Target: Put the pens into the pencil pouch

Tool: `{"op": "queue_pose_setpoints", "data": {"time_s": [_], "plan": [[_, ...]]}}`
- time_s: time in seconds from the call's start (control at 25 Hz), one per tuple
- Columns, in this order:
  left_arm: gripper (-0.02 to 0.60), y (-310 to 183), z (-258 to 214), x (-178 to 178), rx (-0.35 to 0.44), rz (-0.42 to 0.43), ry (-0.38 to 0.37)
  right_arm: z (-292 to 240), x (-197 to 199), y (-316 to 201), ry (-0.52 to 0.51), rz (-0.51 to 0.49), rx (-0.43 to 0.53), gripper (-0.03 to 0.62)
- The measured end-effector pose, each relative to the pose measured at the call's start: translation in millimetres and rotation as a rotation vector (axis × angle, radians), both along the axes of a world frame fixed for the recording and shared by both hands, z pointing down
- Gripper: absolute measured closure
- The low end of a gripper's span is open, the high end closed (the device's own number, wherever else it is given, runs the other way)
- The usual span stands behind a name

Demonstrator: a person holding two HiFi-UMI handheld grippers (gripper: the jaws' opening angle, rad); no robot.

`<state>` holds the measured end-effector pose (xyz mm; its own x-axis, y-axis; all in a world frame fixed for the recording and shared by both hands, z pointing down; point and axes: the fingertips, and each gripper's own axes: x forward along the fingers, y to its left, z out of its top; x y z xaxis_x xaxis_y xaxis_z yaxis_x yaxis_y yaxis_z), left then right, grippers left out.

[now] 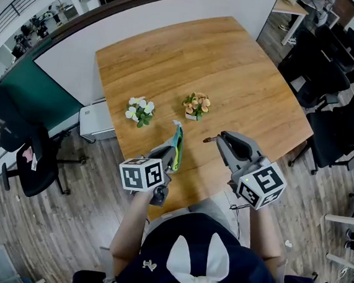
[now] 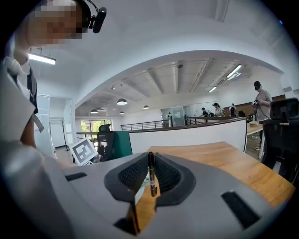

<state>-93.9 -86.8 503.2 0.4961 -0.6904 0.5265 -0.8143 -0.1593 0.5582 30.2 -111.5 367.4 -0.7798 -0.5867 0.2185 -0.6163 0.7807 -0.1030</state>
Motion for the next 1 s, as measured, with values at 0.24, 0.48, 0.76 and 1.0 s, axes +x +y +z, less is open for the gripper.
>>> {"op": "queue_pose_setpoints", "data": {"time_s": [0.24,0.48,0.76,1.0], "plan": [[0.535,-1,0,2,-0.002,0.004,0.005,-3,-14,1,-0.011,-0.036,-0.001,0.545],[0.535,-1,0,6,-0.006,0.014,0.005,-5,-34,4,-0.014,-0.071,-0.001,0.545],[0.535,0,2,14,-0.01,0.031,0.017,-6,-58,8,-0.02,-0.128,0.003,0.546],[0.535,1,1,17,-0.01,0.033,0.027,3,-70,13,-0.012,-0.162,-0.025,0.545]]}}
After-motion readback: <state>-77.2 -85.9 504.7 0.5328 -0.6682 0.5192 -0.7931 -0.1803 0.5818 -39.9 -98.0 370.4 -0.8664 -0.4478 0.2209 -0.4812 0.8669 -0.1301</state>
